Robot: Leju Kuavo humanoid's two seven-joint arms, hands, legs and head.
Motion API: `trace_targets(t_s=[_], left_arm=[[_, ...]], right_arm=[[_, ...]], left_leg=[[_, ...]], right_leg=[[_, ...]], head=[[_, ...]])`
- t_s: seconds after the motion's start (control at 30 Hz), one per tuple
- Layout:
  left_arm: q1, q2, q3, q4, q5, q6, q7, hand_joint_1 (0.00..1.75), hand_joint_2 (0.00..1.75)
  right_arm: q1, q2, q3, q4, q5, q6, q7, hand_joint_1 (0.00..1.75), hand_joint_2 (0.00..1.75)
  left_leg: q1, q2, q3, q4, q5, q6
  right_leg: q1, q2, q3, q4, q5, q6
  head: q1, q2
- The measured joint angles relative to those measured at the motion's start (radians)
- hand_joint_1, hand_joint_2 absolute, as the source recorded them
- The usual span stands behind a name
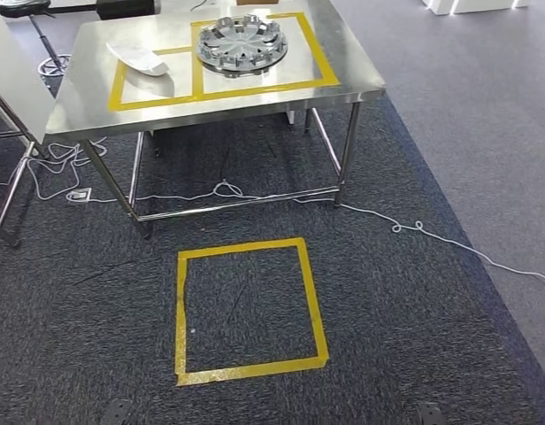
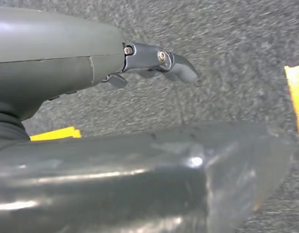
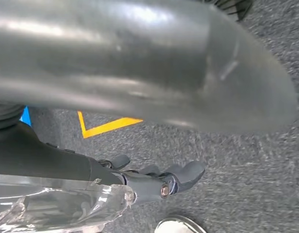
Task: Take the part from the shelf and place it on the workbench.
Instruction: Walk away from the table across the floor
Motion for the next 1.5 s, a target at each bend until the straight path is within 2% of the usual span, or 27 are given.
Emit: trace_targets(t_s=[0.03,0.07,0.1,0.13,0.2,0.27,0.37,0.43,0.53,0.57,0.6,0.63,0.7,0.77,0.8,0.87,0.93,1.03,1.07,1.1,1.13,1.17,1.23,1.3,1.37,1.43,1.5], left_arm=[[0.0,0.0,0.0,0.0,0.0,0.0,0.001,0.0,0.0],[0.001,0.0,0.0,0.0,0.0,0.001,0.003,0.0,0.0],[0.002,0.0,0.0,0.0,0.0,0.002,0.004,0.0,0.0],[0.002,0.0,0.0,0.0,0.0,0.002,0.004,0.0,0.0],[0.002,0.0,-0.001,0.0,0.0,0.001,0.005,0.0,0.0],[0.001,0.002,-0.001,0.0,0.0,0.0,0.005,0.0,0.0],[-0.001,0.002,-0.001,0.0,0.0,-0.003,0.005,0.0,0.0],[-0.003,0.001,-0.002,0.001,0.0,-0.006,0.005,0.0,0.0],[0.002,0.002,-0.002,0.001,0.0,-0.008,0.004,0.0,0.0],[0.003,0.002,-0.002,0.001,0.0,-0.008,0.004,0.0,0.0],[0.004,0.003,-0.002,0.001,0.0,-0.008,0.004,0.0,0.0],[0.004,0.002,-0.002,0.001,0.0,-0.008,0.004,0.0,0.0],[0.003,0.002,-0.002,0.001,0.0,-0.008,0.004,0.0,0.0],[0.004,0.003,-0.002,0.001,0.0,-0.008,0.004,0.0,0.0],[0.003,0.003,-0.002,0.001,0.0,-0.008,0.004,0.0,0.0],[0.001,0.003,-0.002,0.001,0.0,-0.008,0.004,0.0,0.0],[0.0,0.003,-0.002,0.001,-0.001,-0.008,0.004,0.0,0.0],[0.004,0.002,-0.002,0.002,-0.001,-0.007,0.004,0.0,0.0],[0.005,0.002,-0.002,0.002,-0.001,-0.006,0.004,0.0,0.0],[0.006,0.002,-0.002,0.002,-0.001,-0.006,0.004,0.0,0.0],[0.006,0.002,-0.002,0.002,-0.002,-0.006,0.004,0.0,0.0],[0.006,0.002,-0.003,0.002,-0.002,-0.006,0.004,0.0,0.0],[0.006,0.003,-0.003,0.002,-0.002,-0.006,0.004,0.0,0.0],[0.004,0.004,-0.003,0.002,-0.002,-0.006,0.004,0.0,0.0],[0.002,0.004,-0.004,0.002,-0.002,-0.006,0.004,0.0,0.0],[0.0,0.003,-0.005,0.002,-0.002,-0.007,0.004,0.0,0.0],[0.002,0.004,-0.006,0.003,-0.002,-0.007,0.004,0.0,0.0]], right_arm=[[0.001,0.0,0.0,0.0,0.0,0.0,-0.001,0.0,0.0],[0.002,0.0,0.0,0.0,0.0,0.0,-0.001,0.0,0.0],[0.004,0.0,0.0,0.0,-0.001,0.001,-0.001,0.0,0.0],[0.005,0.0,-0.001,0.0,-0.001,0.002,-0.001,0.0,0.0],[0.005,0.0,-0.002,0.0,-0.005,0.004,-0.002,0.0,0.0],[0.0,0.001,-0.002,0.0,-0.009,0.007,-0.004,0.0,0.0],[-0.003,0.002,-0.003,0.0,-0.014,0.016,-0.006,0.0,0.0],[0.001,0.002,-0.004,0.0,-0.016,0.024,-0.008,0.0,0.0],[0.003,0.002,-0.005,0.001,-0.018,0.027,-0.01,0.0,0.0],[0.004,0.002,-0.006,0.001,-0.018,0.027,-0.01,0.0,0.0],[0.006,0.002,-0.008,0.001,-0.019,0.028,-0.01,0.0,0.0],[0.008,0.002,-0.01,0.001,-0.02,0.029,-0.011,0.0,0.0],[0.009,0.002,-0.013,0.001,-0.021,0.03,-0.012,0.0,0.0],[0.002,0.002,-0.014,0.001,-0.021,0.031,-0.015,0.0,0.0],[-0.001,0.002,-0.014,0.001,-0.021,0.032,-0.016,0.0,0.0],[0.002,0.002,-0.015,0.001,-0.022,0.034,-0.018,0.0,0.0],[0.007,0.002,-0.016,0.002,-0.023,0.034,-0.017,0.0,0.0],[0.003,0.001,-0.017,0.002,-0.024,0.035,-0.018,0.0,0.0],[0.004,0.001,-0.017,0.002,-0.024,0.035,-0.018,0.0,0.0],[0.006,0.001,-0.017,0.002,-0.024,0.035,-0.018,0.0,0.0],[0.008,0.001,-0.017,0.002,-0.024,0.035,-0.018,0.0,0.0],[0.009,0.001,-0.017,0.002,-0.024,0.035,-0.018,0.0,0.0],[0.008,0.002,-0.017,0.002,-0.024,0.035,-0.018,0.0,0.0],[0.006,0.002,-0.017,0.002,-0.024,0.035,-0.019,0.0,0.0],[0.01,0.002,-0.018,0.002,-0.024,0.035,-0.019,0.0,0.0],[0.014,0.001,-0.018,0.002,-0.023,0.035,-0.019,0.0,0.0],[0.012,0.0,-0.018,0.002,-0.023,0.035,-0.019,0.0,0.0]], left_leg=[[0.0,0.0,-0.027,0.075,-0.033,-0.001],[0.0,0.0,-0.04,0.123,-0.045,-0.001],[-0.001,0.0,-0.033,0.131,-0.036,0.001],[-0.002,0.0,-0.005,0.097,-0.012,0.005],[-0.005,-0.011,0.095,-0.045,0.043,0.017],[-0.008,-0.027,0.172,-0.153,0.069,0.028],[-0.004,-0.026,0.195,-0.203,0.061,0.04],[0.002,-0.016,0.195,-0.225,0.061,0.049],[0.002,0.009,0.179,-0.226,0.071,0.053],[0.002,0.018,0.175,-0.224,0.074,0.053],[0.002,0.027,0.171,-0.223,0.076,0.051],[0.003,0.036,0.169,-0.222,0.079,0.049],[0.003,0.054,0.169,-0.221,0.084,0.043],[-0.001,0.071,0.166,-0.217,0.086,0.033],[-0.003,0.08,0.165,-0.215,0.088,0.027],[-0.002,0.095,0.163,-0.215,0.09,0.016],[0.0,0.071,0.146,-0.175,0.056,0.005],[0.001,0.016,0.044,0.048,-0.069,-0.001],[0.0,0.011,0.014,0.114,-0.093,0.001],[-0.001,0.008,0.002,0.141,-0.095,0.004],[-0.002,0.006,0.014,0.121,-0.074,0.009],[-0.003,0.0,0.047,0.059,-0.038,0.016],[-0.007,-0.041,0.137,-0.109,0.03,0.033],[-0.01,-0.071,0.185,-0.201,0.051,0.042],[-0.01,-0.058,0.187,-0.211,0.052,0.046],[-0.007,-0.037,0.187,-0.214,0.057,0.054],[-0.005,-0.012,0.186,-0.216,0.059,0.06]], right_leg=[[0.002,0.0,-0.01,0.003,0.006,-0.001],[0.003,0.0,-0.02,0.006,0.012,-0.001],[0.004,-0.001,-0.028,0.009,0.015,0.0],[0.005,-0.001,-0.033,0.012,0.018,0.001],[0.005,0.005,-0.039,0.015,0.023,0.004],[0.007,0.015,-0.046,0.02,0.027,0.011],[0.011,0.029,-0.066,0.035,0.033,0.026],[0.011,0.024,-0.104,0.092,-0.003,0.041],[0.002,0.009,-0.212,0.318,-0.114,0.062],[-0.001,0.006,-0.235,0.372,-0.13,0.066],[-0.004,0.004,-0.235,0.381,-0.124,0.068],[-0.007,0.001,-0.212,0.344,-0.101,0.07],[-0.01,-0.028,-0.118,0.183,-0.035,0.071],[-0.01,-0.059,-0.049,0.057,0.002,0.06],[-0.01,-0.064,-0.04,0.036,0.007,0.051],[-0.009,-0.044,-0.053,0.036,0.015,0.03],[-0.011,-0.026,-0.06,0.036,0.026,0.016],[-0.009,0.008,-0.083,0.037,0.046,0.002],[-0.007,0.02,-0.091,0.037,0.052,0.0],[-0.005,0.033,-0.096,0.038,0.056,0.0],[-0.003,0.046,-0.099,0.038,0.059,0.0],[-0.001,0.06,-0.101,0.038,0.062,0.001],[0.002,0.087,-0.105,0.04,0.068,0.005],[0.004,0.11,-0.113,0.044,0.072,0.012],[0.002,0.129,-0.125,0.046,0.076,0.021],[0.002,0.103,-0.146,0.079,0.054,0.032],[0.001,0.04,-0.204,0.203,-0.018,0.043]], head=[[-0.001,0.0],[-0.001,0.0],[-0.001,0.0],[-0.001,0.0],[-0.001,0.0],[0.0,0.0],[0.0,0.0],[0.006,0.0],[0.015,0.0],[0.016,0.0],[0.016,0.0],[0.017,0.0],[0.017,0.0],[0.019,0.0],[0.018,0.0],[0.014,0.0],[0.011,0.0],[0.006,0.0],[0.005,0.0],[0.005,0.0],[0.005,0.0],[0.005,0.0],[0.005,0.0],[0.004,0.0],[0.003,0.0],[0.007,0.0],[0.015,0.0]])
